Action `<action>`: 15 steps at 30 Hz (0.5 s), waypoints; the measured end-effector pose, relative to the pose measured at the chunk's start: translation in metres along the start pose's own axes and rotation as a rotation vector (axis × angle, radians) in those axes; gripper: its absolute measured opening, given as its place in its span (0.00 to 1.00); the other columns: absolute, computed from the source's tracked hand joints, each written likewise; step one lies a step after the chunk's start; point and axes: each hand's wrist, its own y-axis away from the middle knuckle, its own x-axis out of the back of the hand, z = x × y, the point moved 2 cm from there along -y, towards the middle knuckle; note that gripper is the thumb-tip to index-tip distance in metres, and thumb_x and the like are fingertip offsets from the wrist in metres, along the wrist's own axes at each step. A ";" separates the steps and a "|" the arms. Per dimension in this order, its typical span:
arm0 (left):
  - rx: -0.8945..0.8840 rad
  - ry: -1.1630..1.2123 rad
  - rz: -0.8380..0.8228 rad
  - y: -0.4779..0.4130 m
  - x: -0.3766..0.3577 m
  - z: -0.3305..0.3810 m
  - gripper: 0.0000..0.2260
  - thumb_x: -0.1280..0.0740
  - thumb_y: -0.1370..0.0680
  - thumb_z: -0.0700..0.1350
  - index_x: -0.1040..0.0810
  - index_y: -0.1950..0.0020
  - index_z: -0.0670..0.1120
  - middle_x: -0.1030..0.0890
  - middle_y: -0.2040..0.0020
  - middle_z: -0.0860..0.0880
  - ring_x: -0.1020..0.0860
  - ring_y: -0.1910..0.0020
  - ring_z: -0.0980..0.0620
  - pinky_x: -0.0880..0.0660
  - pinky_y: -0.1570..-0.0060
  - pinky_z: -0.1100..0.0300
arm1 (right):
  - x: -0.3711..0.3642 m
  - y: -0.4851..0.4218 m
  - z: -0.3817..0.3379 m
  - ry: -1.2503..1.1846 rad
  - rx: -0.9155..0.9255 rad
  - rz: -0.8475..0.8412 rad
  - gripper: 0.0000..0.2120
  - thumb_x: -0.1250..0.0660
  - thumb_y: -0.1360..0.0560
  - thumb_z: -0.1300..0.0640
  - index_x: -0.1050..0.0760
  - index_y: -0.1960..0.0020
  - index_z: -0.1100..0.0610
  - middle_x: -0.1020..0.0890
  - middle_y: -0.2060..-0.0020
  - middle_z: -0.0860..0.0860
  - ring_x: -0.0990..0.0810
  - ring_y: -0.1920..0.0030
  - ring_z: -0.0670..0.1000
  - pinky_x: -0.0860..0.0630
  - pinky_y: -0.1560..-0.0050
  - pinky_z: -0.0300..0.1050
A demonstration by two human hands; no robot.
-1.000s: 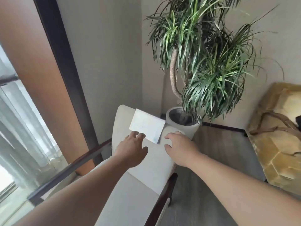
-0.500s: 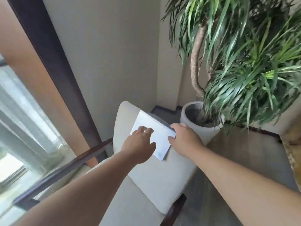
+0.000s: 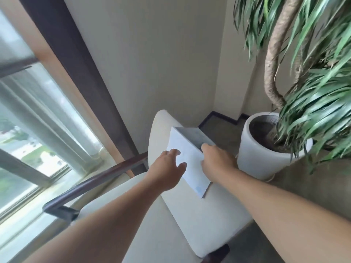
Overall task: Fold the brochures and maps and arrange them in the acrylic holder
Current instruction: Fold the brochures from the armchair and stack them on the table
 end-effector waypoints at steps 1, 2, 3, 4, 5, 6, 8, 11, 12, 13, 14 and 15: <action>0.054 0.082 0.009 -0.002 0.003 0.000 0.22 0.42 0.20 0.57 0.34 0.28 0.51 0.28 0.32 0.49 0.26 0.42 0.51 0.33 0.52 0.59 | 0.005 0.002 -0.008 -0.003 0.042 0.031 0.09 0.39 0.23 0.61 0.38 0.56 0.52 0.21 0.49 0.52 0.22 0.54 0.58 0.36 0.64 0.45; 0.112 0.175 0.021 -0.003 0.007 0.000 0.22 0.43 0.20 0.58 0.32 0.29 0.50 0.26 0.34 0.49 0.25 0.44 0.51 0.33 0.54 0.59 | 0.009 0.004 -0.017 -0.020 0.076 0.047 0.10 0.40 0.24 0.63 0.39 0.57 0.52 0.21 0.52 0.52 0.25 0.59 0.58 0.39 0.68 0.44; 0.169 0.276 0.041 -0.003 0.012 0.001 0.23 0.44 0.21 0.60 0.30 0.31 0.49 0.24 0.37 0.48 0.25 0.46 0.50 0.32 0.55 0.57 | 0.015 0.008 -0.027 -0.041 0.109 0.052 0.11 0.40 0.25 0.64 0.40 0.59 0.51 0.21 0.53 0.52 0.27 0.61 0.58 0.41 0.70 0.45; 0.223 0.381 0.069 -0.002 0.020 0.000 0.24 0.45 0.22 0.62 0.27 0.34 0.47 0.22 0.41 0.48 0.24 0.47 0.48 0.30 0.56 0.55 | 0.020 0.013 -0.039 -0.064 0.147 0.056 0.12 0.41 0.26 0.65 0.41 0.59 0.51 0.21 0.53 0.52 0.28 0.61 0.58 0.42 0.70 0.45; 0.271 0.489 0.102 0.000 0.030 -0.001 0.25 0.45 0.23 0.63 0.25 0.39 0.46 0.21 0.46 0.47 0.22 0.49 0.46 0.27 0.55 0.53 | 0.025 0.018 -0.053 -0.084 0.196 0.062 0.12 0.42 0.26 0.65 0.42 0.58 0.51 0.21 0.52 0.52 0.26 0.59 0.59 0.42 0.69 0.46; 0.317 0.583 0.139 0.003 0.040 -0.006 0.24 0.44 0.24 0.63 0.23 0.45 0.45 0.21 0.52 0.47 0.21 0.51 0.45 0.24 0.53 0.49 | 0.030 0.025 -0.068 -0.108 0.251 0.065 0.10 0.42 0.25 0.64 0.40 0.56 0.52 0.22 0.51 0.52 0.24 0.57 0.60 0.40 0.67 0.46; 0.413 0.745 0.211 0.016 0.063 -0.021 0.20 0.40 0.24 0.58 0.23 0.51 0.41 0.21 0.60 0.46 0.20 0.58 0.44 0.19 0.55 0.48 | 0.037 0.041 -0.101 -0.172 0.366 0.071 0.07 0.43 0.25 0.62 0.34 0.50 0.52 0.22 0.49 0.52 0.21 0.53 0.60 0.37 0.62 0.46; 0.517 0.873 0.308 0.047 0.093 -0.062 0.09 0.38 0.22 0.46 0.25 0.56 0.40 0.24 0.67 0.47 0.24 0.71 0.50 0.22 0.76 0.61 | 0.041 0.067 -0.156 -0.244 0.546 0.053 0.04 0.42 0.25 0.59 0.33 0.50 0.52 0.22 0.51 0.52 0.21 0.54 0.59 0.31 0.62 0.48; 0.542 0.869 0.353 0.062 0.103 -0.079 0.07 0.39 0.21 0.44 0.27 0.57 0.43 0.26 0.67 0.48 0.26 0.72 0.52 0.27 0.79 0.65 | 0.041 0.076 -0.175 -0.269 0.599 0.014 0.02 0.42 0.24 0.56 0.33 0.52 0.52 0.23 0.52 0.51 0.22 0.55 0.58 0.29 0.61 0.49; 0.559 0.869 0.404 0.078 0.113 -0.099 0.07 0.39 0.21 0.42 0.29 0.58 0.44 0.26 0.66 0.48 0.28 0.72 0.53 0.29 0.78 0.66 | 0.041 0.086 -0.195 -0.305 0.645 -0.041 0.03 0.42 0.24 0.51 0.33 0.54 0.50 0.24 0.54 0.49 0.23 0.56 0.56 0.28 0.61 0.49; 0.564 0.869 0.465 0.098 0.123 -0.119 0.06 0.40 0.21 0.41 0.29 0.58 0.44 0.26 0.64 0.47 0.28 0.71 0.53 0.30 0.76 0.65 | 0.040 0.095 -0.216 -0.355 0.671 -0.115 0.07 0.42 0.24 0.46 0.33 0.56 0.48 0.25 0.55 0.47 0.24 0.57 0.54 0.29 0.61 0.49; 0.564 0.876 0.506 0.120 0.133 -0.138 0.03 0.39 0.22 0.39 0.29 0.56 0.43 0.24 0.62 0.46 0.26 0.69 0.52 0.28 0.73 0.63 | 0.039 0.104 -0.236 -0.420 0.670 -0.178 0.10 0.41 0.26 0.40 0.32 0.57 0.47 0.25 0.55 0.45 0.24 0.56 0.51 0.28 0.60 0.49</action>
